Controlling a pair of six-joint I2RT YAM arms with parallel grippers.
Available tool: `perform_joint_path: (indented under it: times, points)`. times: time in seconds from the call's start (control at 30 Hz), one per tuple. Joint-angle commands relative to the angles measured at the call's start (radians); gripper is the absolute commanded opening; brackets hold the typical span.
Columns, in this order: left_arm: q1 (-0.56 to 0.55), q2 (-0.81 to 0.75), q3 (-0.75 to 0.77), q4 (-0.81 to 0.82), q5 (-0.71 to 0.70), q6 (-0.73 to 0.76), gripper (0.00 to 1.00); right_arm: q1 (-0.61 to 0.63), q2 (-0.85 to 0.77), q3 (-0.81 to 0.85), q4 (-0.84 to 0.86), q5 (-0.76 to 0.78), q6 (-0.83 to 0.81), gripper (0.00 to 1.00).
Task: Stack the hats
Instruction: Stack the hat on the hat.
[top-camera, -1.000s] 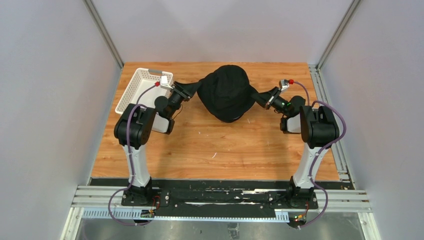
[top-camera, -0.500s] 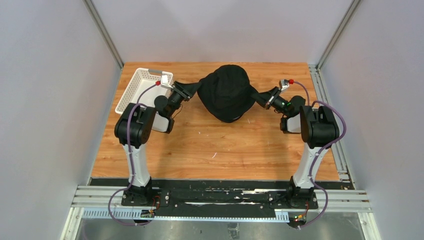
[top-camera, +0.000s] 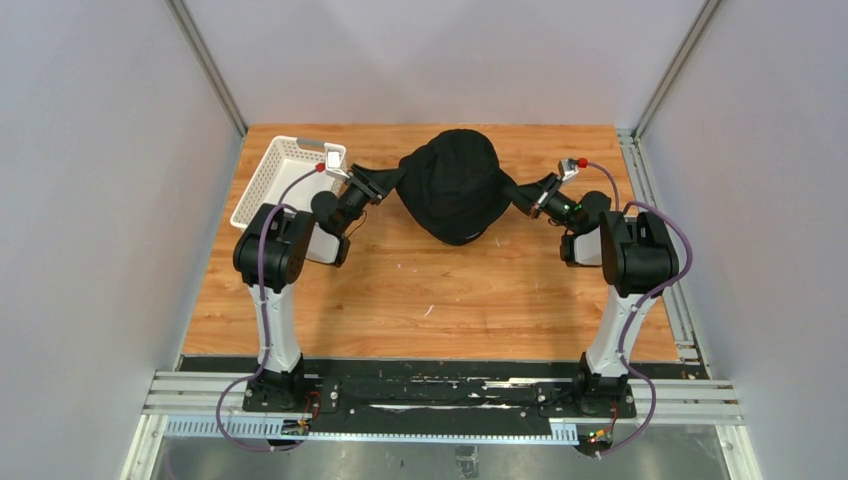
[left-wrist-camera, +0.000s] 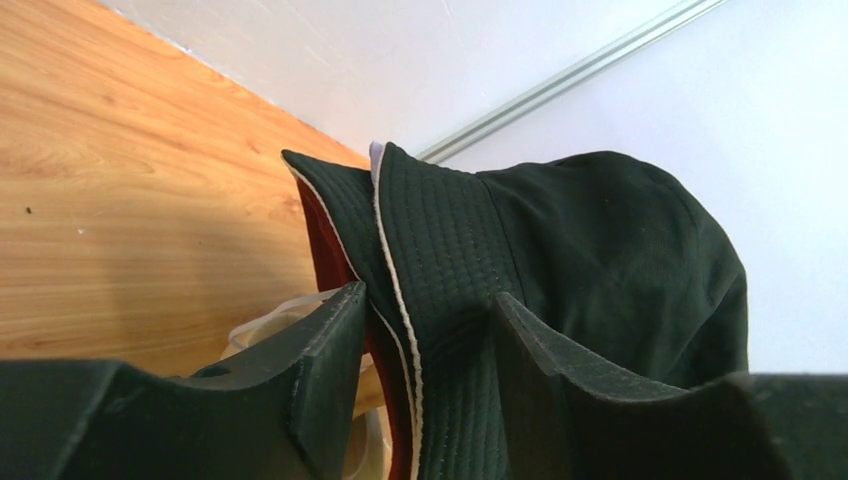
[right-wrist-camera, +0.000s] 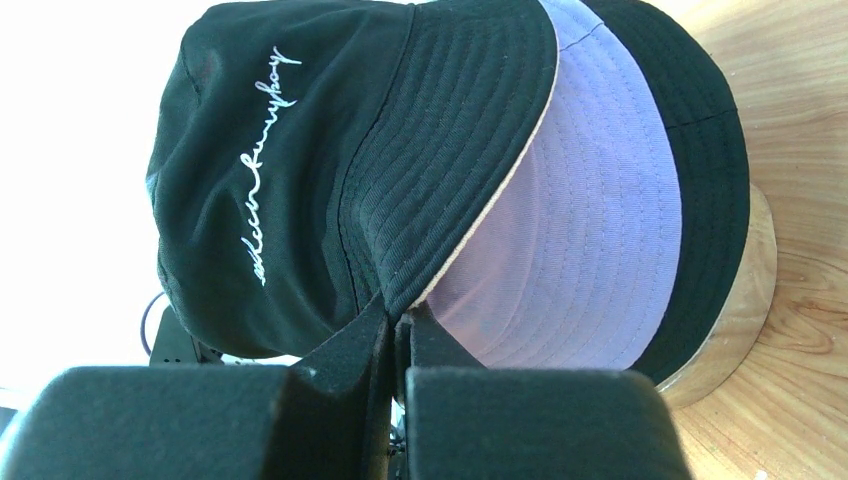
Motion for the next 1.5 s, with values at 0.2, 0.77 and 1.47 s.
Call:
perform_joint_path:
  times: [0.2,0.77,1.47]
  points:
    - [-0.016,-0.005,0.046,0.063,0.049,-0.014,0.01,0.012,0.017,0.036,0.042,-0.011,-0.002,0.01]
    - [-0.014,0.125,0.061,0.063,0.008,-0.027,0.0,-0.025,0.131,0.058,0.007,0.012,-0.077,0.01]
    - [0.024,0.017,0.014,0.055,0.019,-0.027,0.43,-0.046,0.089,0.05,0.055,0.004,-0.044,0.49]
